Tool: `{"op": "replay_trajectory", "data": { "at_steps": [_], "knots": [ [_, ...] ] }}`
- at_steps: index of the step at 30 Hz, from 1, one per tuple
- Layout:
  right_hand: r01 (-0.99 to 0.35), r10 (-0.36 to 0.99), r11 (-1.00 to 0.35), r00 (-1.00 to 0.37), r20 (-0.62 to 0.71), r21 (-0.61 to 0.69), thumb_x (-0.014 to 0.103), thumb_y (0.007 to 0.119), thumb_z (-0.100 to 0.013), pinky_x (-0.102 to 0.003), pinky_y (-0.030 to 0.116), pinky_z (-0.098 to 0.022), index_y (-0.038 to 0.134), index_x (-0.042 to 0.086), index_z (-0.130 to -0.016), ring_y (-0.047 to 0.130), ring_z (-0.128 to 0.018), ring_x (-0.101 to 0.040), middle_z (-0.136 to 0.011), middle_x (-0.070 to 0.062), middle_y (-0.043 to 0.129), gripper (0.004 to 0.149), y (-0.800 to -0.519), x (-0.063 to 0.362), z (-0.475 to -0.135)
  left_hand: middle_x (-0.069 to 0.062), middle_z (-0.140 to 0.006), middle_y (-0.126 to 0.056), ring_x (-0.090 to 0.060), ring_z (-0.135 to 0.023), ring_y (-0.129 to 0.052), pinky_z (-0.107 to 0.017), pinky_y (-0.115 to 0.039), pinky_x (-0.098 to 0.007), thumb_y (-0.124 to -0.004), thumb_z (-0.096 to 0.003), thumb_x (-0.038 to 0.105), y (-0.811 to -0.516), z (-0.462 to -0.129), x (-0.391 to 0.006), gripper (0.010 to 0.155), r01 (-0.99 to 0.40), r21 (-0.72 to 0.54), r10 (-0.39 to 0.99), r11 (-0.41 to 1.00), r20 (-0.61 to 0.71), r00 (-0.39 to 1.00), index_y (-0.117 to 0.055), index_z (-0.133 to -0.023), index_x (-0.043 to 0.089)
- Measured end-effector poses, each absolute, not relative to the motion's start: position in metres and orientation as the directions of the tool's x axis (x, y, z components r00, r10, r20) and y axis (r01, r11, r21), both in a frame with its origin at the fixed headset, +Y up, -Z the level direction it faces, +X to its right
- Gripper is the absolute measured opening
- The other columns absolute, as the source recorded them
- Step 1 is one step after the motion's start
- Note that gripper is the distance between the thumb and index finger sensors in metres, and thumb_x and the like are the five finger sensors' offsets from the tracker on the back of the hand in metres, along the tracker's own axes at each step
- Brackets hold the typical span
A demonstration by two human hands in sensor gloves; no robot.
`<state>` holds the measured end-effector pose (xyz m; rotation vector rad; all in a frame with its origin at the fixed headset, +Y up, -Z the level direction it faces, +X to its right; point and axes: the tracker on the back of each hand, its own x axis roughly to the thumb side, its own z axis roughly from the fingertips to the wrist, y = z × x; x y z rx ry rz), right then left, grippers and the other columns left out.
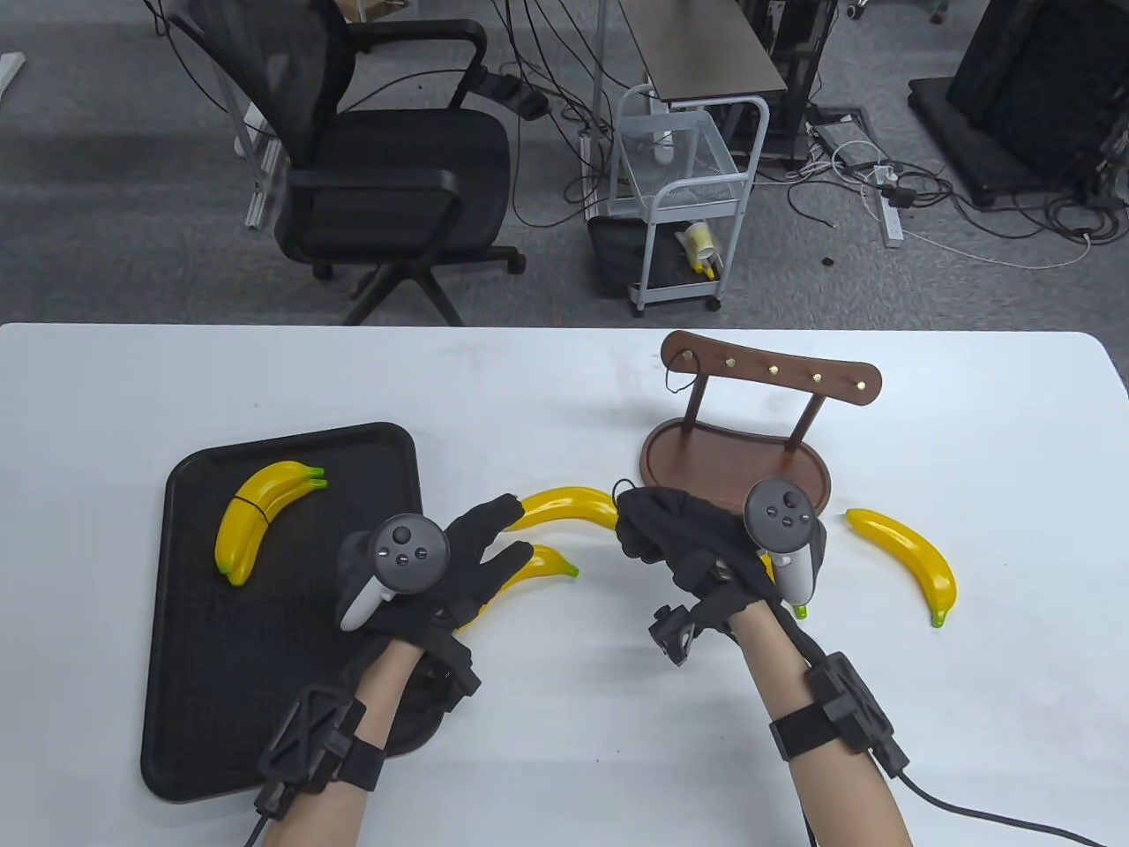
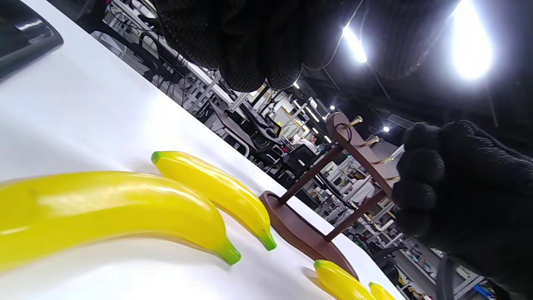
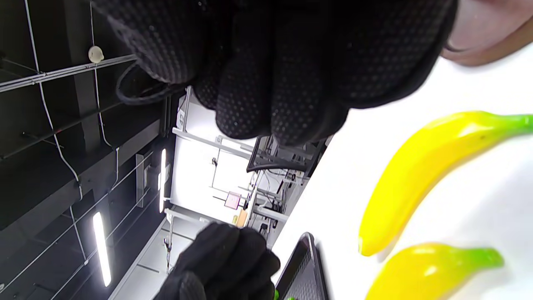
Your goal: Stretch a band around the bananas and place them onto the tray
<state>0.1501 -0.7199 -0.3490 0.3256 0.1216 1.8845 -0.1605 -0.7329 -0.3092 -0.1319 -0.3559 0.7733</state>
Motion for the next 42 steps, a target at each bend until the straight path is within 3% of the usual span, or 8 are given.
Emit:
{"op": "replay_trajectory", "data": {
  "at_steps": [21, 42],
  "knots": [
    [-0.780, 0.918, -0.396, -0.327, 0.224, 0.484, 0.033, 0.073, -0.058, -0.050, 0.083, -0.038, 0.085, 0.006, -0.084, 0.100, -0.054, -0.032, -0.070, -0.012, 0.098, 0.039, -0.731, 0.106, -0.334, 0.001, -0.124, -0.056, -0.030, -0.113, -0.067, -0.086, -0.054, -0.049, -0.068, -0.0579, 0.059, -0.733, -0.304, -0.148, 0.067, -0.664, -0.288, 0.723, 0.690, 0.312, 0.616, -0.046, -0.114, 0.030],
    [-0.682, 0.879, -0.475, -0.400, 0.259, 0.556, 0.033, 0.074, -0.058, -0.049, 0.084, -0.037, 0.086, 0.005, -0.083, 0.101, -0.052, -0.031, -0.067, -0.011, 0.099, 0.039, -0.739, 0.092, -0.331, 0.002, -0.123, -0.058, -0.030, -0.113, -0.068, -0.085, -0.055, -0.050, -0.072, -0.0528, 0.062, -0.736, -0.303, -0.142, 0.073, -0.626, -0.317, 0.702, 0.712, 0.333, 0.630, -0.048, -0.114, 0.031]
  ]
}}
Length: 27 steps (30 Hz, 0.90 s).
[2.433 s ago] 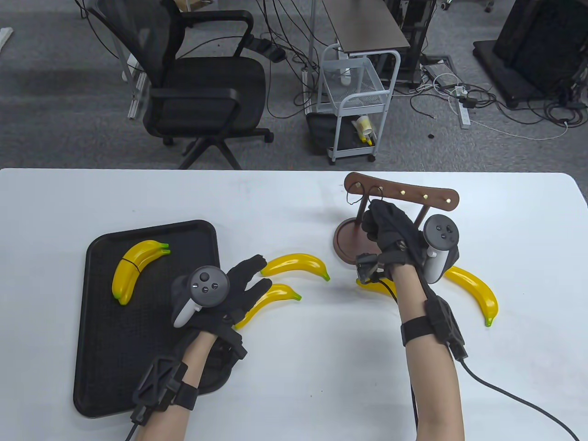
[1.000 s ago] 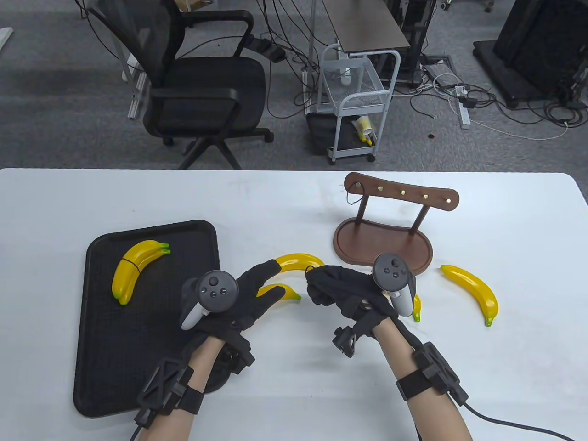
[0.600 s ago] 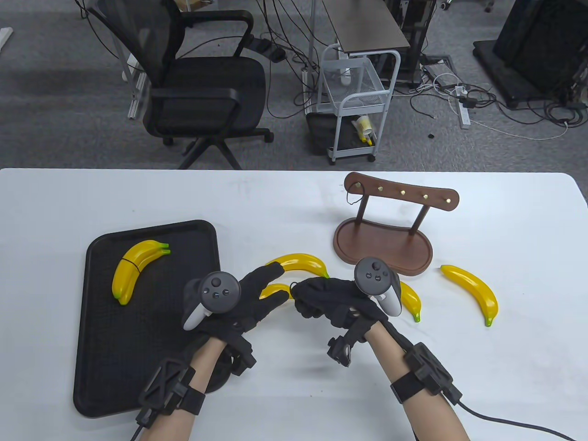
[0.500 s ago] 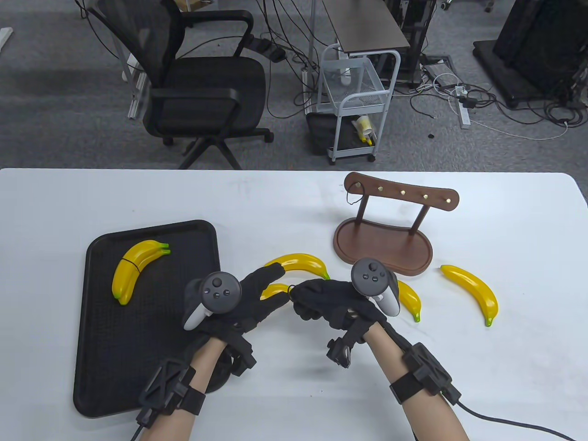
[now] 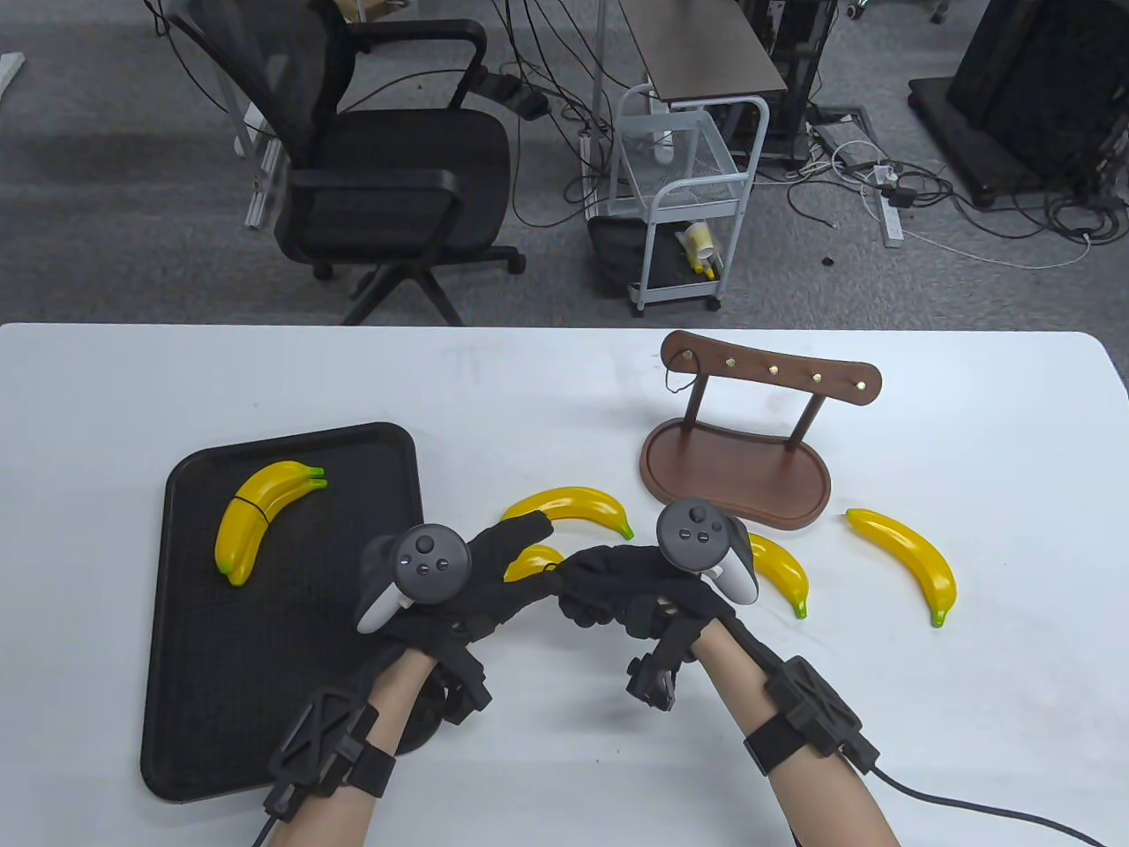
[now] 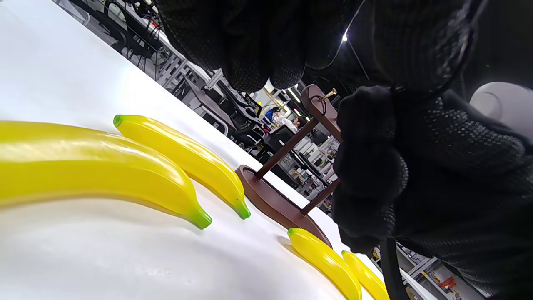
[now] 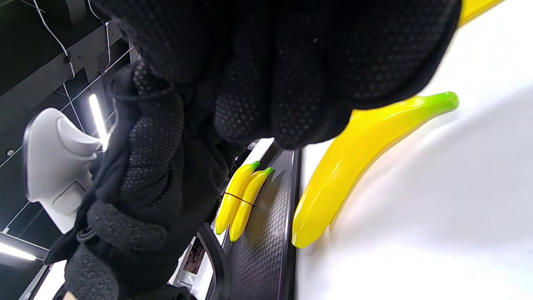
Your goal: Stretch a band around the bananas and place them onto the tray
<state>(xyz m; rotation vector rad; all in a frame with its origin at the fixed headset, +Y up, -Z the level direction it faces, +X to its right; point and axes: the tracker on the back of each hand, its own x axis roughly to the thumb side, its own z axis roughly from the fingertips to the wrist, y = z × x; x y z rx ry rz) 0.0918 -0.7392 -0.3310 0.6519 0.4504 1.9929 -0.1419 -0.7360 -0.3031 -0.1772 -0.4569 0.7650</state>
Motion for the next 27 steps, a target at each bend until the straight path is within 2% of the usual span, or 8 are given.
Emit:
{"op": "replay_trajectory", "data": {
  "at_steps": [14, 27],
  "knots": [
    [-0.644, 0.864, -0.502, -0.409, 0.295, 0.577, 0.037, 0.076, -0.057, -0.045, 0.086, -0.031, 0.090, 0.006, -0.076, 0.103, -0.042, -0.026, -0.058, -0.007, 0.102, 0.038, -0.736, 0.087, -0.329, 0.001, -0.123, -0.059, -0.031, -0.113, -0.068, -0.085, -0.055, -0.051, -0.073, -0.0479, 0.066, -0.731, -0.300, -0.135, 0.079, -0.598, -0.356, 0.696, 0.718, 0.391, 0.603, -0.049, -0.114, 0.031],
    [-0.661, 0.861, -0.507, -0.407, 0.304, 0.553, 0.038, 0.077, -0.057, -0.045, 0.086, -0.032, 0.090, 0.008, -0.077, 0.103, -0.044, -0.026, -0.059, -0.007, 0.102, 0.039, -0.737, 0.087, -0.330, 0.003, -0.123, -0.060, -0.029, -0.112, -0.070, -0.085, -0.055, -0.050, -0.063, -0.0444, 0.068, -0.726, -0.298, -0.131, 0.079, -0.598, -0.361, 0.698, 0.715, 0.417, 0.583, -0.050, -0.113, 0.032]
  ]
}}
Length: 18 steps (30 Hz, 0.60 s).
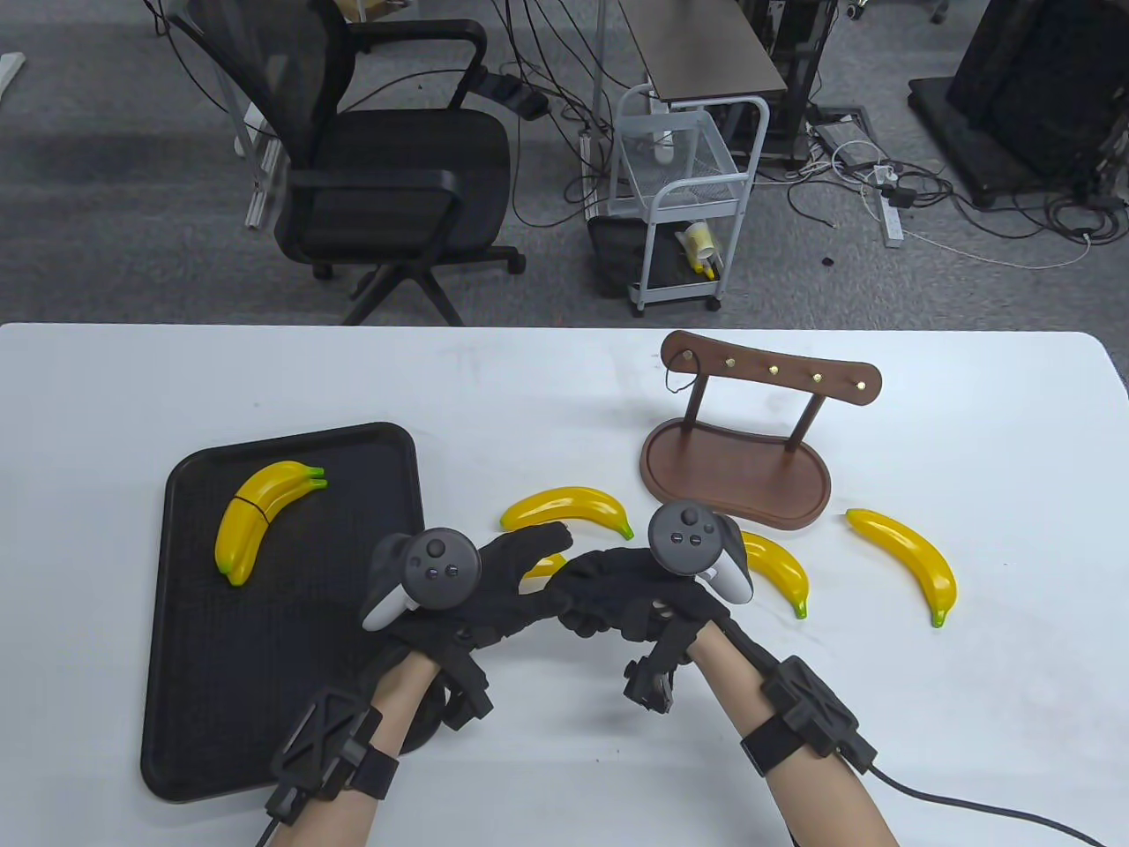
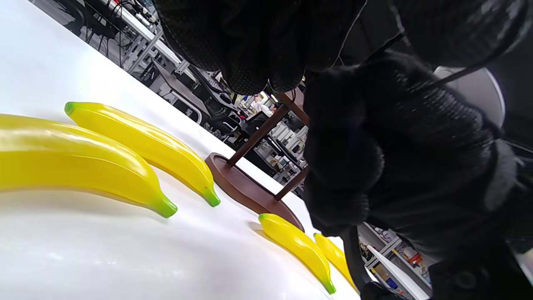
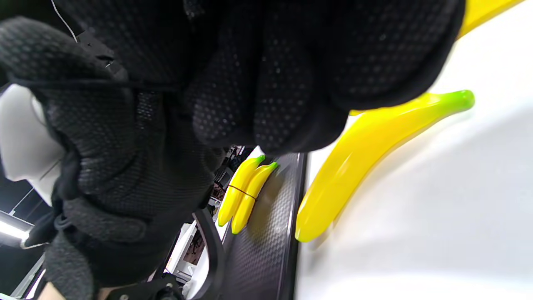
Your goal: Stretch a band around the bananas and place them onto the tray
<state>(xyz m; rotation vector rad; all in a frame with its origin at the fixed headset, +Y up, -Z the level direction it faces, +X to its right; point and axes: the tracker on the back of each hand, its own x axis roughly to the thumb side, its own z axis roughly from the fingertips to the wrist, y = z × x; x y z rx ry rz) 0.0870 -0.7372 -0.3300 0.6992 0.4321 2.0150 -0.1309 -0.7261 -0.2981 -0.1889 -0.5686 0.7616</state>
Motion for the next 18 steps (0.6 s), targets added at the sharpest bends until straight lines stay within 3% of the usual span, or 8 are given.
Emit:
{"op": "replay_trajectory", "data": {
  "at_steps": [18],
  "knots": [
    [-0.707, 0.776, -0.625, -0.516, 0.363, 0.332, 0.039, 0.077, -0.057, -0.045, 0.085, -0.034, 0.089, 0.009, -0.078, 0.103, -0.046, -0.026, -0.062, -0.007, 0.101, 0.038, -0.719, 0.104, -0.334, 0.003, -0.115, -0.071, -0.027, -0.105, -0.079, -0.082, -0.061, -0.049, -0.060, -0.0430, 0.067, -0.725, -0.306, -0.146, 0.076, -0.734, -0.448, 0.857, 0.511, 0.333, 0.394, -0.057, -0.110, 0.031]
  ]
}}
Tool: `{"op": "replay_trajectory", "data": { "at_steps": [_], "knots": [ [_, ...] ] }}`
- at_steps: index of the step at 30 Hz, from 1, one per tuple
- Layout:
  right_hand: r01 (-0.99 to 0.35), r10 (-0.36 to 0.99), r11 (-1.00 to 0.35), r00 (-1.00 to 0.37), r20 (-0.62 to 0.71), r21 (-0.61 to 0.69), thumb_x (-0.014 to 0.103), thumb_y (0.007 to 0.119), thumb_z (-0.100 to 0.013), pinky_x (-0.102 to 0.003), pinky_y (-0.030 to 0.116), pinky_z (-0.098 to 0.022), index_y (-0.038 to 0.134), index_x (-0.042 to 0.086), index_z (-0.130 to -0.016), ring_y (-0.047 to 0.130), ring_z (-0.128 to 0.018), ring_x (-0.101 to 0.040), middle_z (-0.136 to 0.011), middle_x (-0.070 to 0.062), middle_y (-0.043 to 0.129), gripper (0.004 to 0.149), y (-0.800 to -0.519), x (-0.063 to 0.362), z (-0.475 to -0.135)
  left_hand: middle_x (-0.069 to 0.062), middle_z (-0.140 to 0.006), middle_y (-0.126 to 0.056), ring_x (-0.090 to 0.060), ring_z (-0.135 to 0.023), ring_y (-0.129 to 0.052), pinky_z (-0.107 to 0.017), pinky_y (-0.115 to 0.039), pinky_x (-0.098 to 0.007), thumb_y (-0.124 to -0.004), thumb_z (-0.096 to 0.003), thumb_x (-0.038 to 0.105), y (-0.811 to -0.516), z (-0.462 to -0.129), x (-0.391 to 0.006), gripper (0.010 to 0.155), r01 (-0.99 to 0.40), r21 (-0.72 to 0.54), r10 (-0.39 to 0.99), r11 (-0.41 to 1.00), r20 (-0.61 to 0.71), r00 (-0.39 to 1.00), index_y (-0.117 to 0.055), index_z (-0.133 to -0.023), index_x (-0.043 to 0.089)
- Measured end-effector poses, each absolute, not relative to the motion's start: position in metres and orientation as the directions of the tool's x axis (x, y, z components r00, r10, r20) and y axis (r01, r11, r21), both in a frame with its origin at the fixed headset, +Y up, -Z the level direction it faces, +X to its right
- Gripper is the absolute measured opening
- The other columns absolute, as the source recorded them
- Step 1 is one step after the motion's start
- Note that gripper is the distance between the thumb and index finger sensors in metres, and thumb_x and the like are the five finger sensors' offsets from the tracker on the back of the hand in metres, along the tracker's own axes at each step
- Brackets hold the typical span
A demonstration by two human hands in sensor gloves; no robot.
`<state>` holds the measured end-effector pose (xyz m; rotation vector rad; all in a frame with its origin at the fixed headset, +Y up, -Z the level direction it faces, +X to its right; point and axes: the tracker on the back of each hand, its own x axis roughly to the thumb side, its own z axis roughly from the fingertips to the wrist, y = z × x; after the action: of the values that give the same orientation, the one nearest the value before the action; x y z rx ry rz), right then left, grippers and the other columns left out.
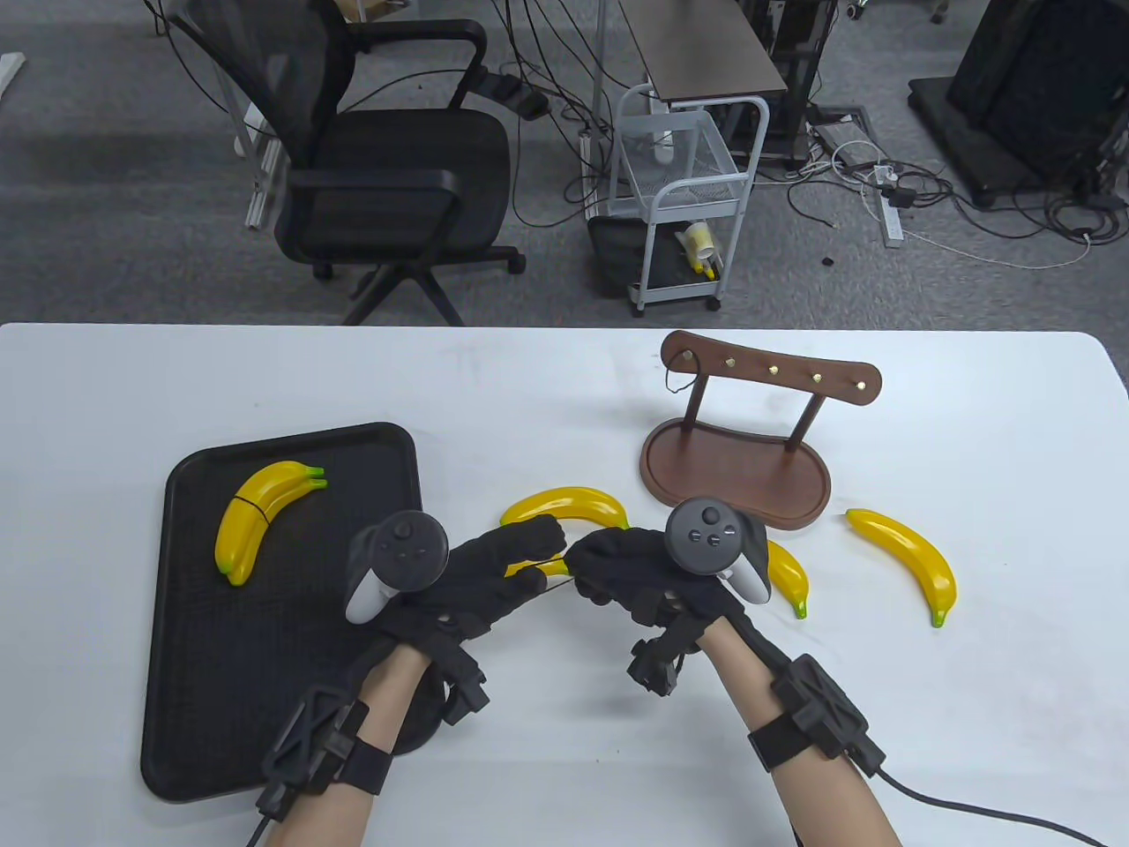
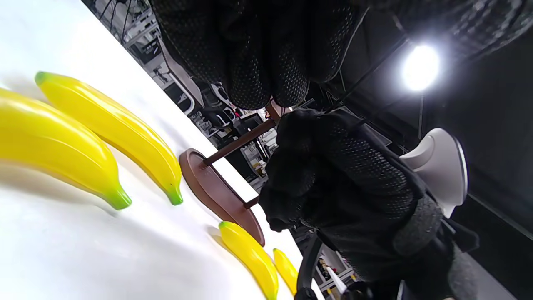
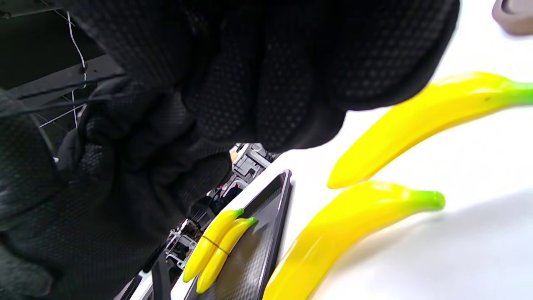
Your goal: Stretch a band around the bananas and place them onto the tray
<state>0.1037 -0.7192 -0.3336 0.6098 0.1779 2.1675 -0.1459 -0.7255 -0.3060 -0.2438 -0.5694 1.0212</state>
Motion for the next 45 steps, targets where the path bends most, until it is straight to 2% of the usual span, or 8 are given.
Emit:
{"op": "replay_trajectory", "data": {
  "at_steps": [5, 11, 31, 34, 40, 43, 45],
  "knots": [
    [-0.726, 0.752, -0.645, -0.545, 0.372, 0.240, 0.039, 0.077, -0.056, -0.045, 0.085, -0.035, 0.088, 0.010, -0.079, 0.102, -0.048, -0.027, -0.063, -0.006, 0.100, 0.038, -0.716, 0.107, -0.333, 0.004, -0.112, -0.076, -0.027, -0.102, -0.082, -0.081, -0.063, -0.049, -0.060, -0.0427, 0.067, -0.727, -0.307, -0.147, 0.073, -0.739, -0.474, 0.875, 0.479, 0.324, 0.359, -0.062, -0.107, 0.032],
    [-0.739, 0.742, -0.647, -0.553, 0.379, 0.189, 0.038, 0.076, -0.057, -0.046, 0.085, -0.037, 0.087, 0.011, -0.081, 0.102, -0.050, -0.027, -0.065, -0.006, 0.100, 0.038, -0.715, 0.107, -0.332, 0.005, -0.109, -0.080, -0.028, -0.100, -0.084, -0.080, -0.065, -0.050, -0.060, -0.0442, 0.065, -0.729, -0.308, -0.144, 0.068, -0.738, -0.533, 0.908, 0.414, 0.299, 0.294, -0.069, -0.103, 0.033],
    [-0.732, 0.791, -0.603, -0.498, 0.355, 0.316, 0.031, 0.070, -0.055, -0.049, 0.082, -0.045, 0.081, 0.013, -0.088, 0.098, -0.061, -0.030, -0.075, -0.007, 0.094, 0.039, -0.733, 0.094, -0.332, 0.003, -0.110, -0.079, -0.027, -0.100, -0.084, -0.080, -0.064, -0.049, -0.066, -0.0487, 0.059, -0.728, -0.308, -0.146, 0.065, -0.766, -0.564, 0.947, 0.309, 0.254, 0.195, -0.067, -0.105, 0.027],
    [-0.757, 0.833, -0.545, -0.441, 0.334, 0.360, 0.030, 0.069, -0.055, -0.049, 0.081, -0.046, 0.080, 0.014, -0.089, 0.097, -0.063, -0.030, -0.076, -0.007, 0.093, 0.039, -0.735, 0.095, -0.332, 0.002, -0.109, -0.079, -0.027, -0.099, -0.085, -0.080, -0.065, -0.049, -0.065, -0.0491, 0.059, -0.728, -0.309, -0.147, 0.065, -0.769, -0.577, 0.957, 0.277, 0.238, 0.166, -0.067, -0.105, 0.026],
    [-0.755, 0.860, -0.505, -0.400, 0.318, 0.417, 0.029, 0.068, -0.055, -0.048, 0.081, -0.046, 0.078, 0.012, -0.090, 0.096, -0.064, -0.030, -0.078, -0.007, 0.092, 0.040, -0.739, 0.095, -0.333, 0.003, -0.107, -0.081, -0.023, -0.097, -0.087, -0.079, -0.066, -0.047, -0.063, -0.0495, 0.059, -0.728, -0.310, -0.148, 0.065, -0.758, -0.576, 0.949, 0.308, 0.244, 0.201, -0.066, -0.105, 0.025],
    [-0.767, 0.870, -0.487, -0.381, 0.314, 0.418, 0.030, 0.069, -0.056, -0.048, 0.081, -0.047, 0.078, 0.013, -0.090, 0.096, -0.064, -0.030, -0.079, -0.007, 0.092, 0.040, -0.738, 0.094, -0.333, 0.001, -0.108, -0.080, -0.025, -0.097, -0.086, -0.078, -0.065, -0.048, -0.063, -0.0495, 0.058, -0.725, -0.309, -0.149, 0.066, -0.760, -0.586, 0.956, 0.282, 0.235, 0.174, -0.065, -0.106, 0.024],
    [-0.767, 0.873, -0.481, -0.375, 0.310, 0.425, 0.031, 0.069, -0.056, -0.049, 0.080, -0.047, 0.078, 0.012, -0.091, 0.095, -0.066, -0.031, -0.080, -0.008, 0.091, 0.040, -0.737, 0.095, -0.333, 0.002, -0.108, -0.080, -0.024, -0.098, -0.086, -0.079, -0.065, -0.048, -0.062, -0.0496, 0.059, -0.721, -0.309, -0.150, 0.065, -0.752, -0.568, 0.939, 0.334, 0.267, 0.216, -0.064, -0.106, 0.025]
  ]
}}
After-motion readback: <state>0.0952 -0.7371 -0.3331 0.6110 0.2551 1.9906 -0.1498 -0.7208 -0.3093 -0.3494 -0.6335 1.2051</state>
